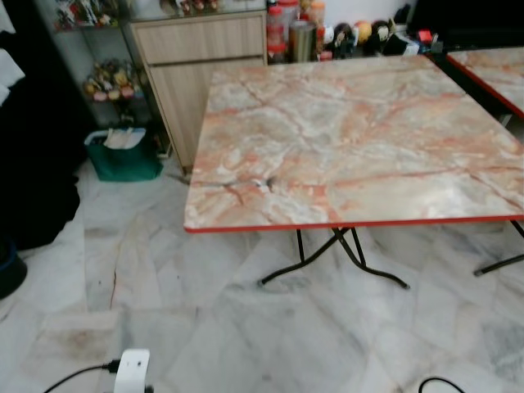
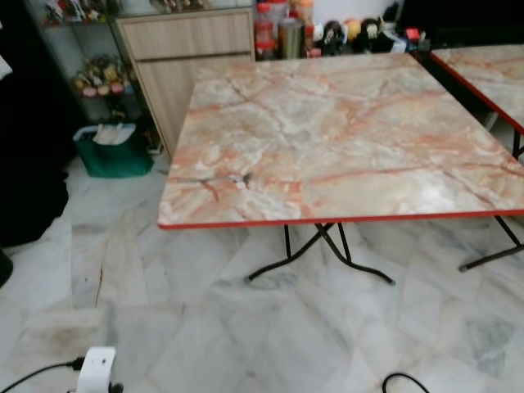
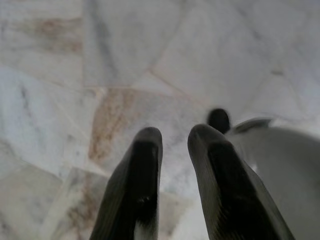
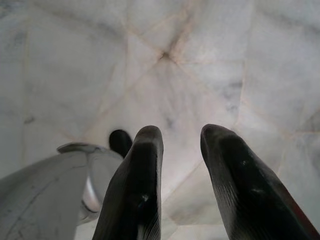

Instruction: Setting the table

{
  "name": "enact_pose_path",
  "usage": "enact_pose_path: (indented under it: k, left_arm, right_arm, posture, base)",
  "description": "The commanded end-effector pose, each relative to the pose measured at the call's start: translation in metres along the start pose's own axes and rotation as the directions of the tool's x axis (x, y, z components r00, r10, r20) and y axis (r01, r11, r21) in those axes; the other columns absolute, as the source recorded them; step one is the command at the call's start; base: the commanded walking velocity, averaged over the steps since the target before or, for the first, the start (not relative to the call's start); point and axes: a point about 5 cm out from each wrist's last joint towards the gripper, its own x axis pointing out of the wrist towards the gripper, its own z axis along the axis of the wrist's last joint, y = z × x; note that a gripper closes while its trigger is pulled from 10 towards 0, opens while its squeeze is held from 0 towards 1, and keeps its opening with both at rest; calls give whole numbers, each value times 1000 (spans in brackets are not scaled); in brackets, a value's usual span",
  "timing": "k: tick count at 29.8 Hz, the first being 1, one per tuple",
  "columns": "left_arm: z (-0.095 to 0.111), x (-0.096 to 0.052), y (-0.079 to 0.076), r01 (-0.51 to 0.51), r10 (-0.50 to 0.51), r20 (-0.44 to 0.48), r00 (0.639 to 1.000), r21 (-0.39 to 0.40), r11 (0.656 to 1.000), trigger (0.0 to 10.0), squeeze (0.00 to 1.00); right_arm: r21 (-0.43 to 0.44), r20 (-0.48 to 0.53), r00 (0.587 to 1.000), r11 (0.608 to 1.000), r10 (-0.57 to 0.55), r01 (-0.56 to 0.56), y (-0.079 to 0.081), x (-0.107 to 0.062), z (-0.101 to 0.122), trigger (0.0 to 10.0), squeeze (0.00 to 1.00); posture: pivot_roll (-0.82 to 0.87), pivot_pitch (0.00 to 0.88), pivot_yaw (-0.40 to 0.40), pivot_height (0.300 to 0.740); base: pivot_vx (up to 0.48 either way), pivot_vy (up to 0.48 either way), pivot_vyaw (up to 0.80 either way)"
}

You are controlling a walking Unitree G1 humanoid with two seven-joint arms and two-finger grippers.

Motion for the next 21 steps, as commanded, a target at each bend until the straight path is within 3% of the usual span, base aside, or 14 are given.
enact_pose_path:
  k: [1,21]
  left_arm:
    - [-8,-2,8,-24,24,-24,999,4,1000,10000,0]
    - [-8,-2,11,-25,26,-24,999,10,1000,10000,0]
  right_arm:
    - [8,-2,1000,1000,17,-17,7,1,1,10000,0]
    - [12,-7,1000,1000,12,-12,8,0,-1,10000,0]
  posture:
    - [6,58,33,740]
    - [12,59,40,740]
  base:
    - [0,386,0]
    - [0,390,0]
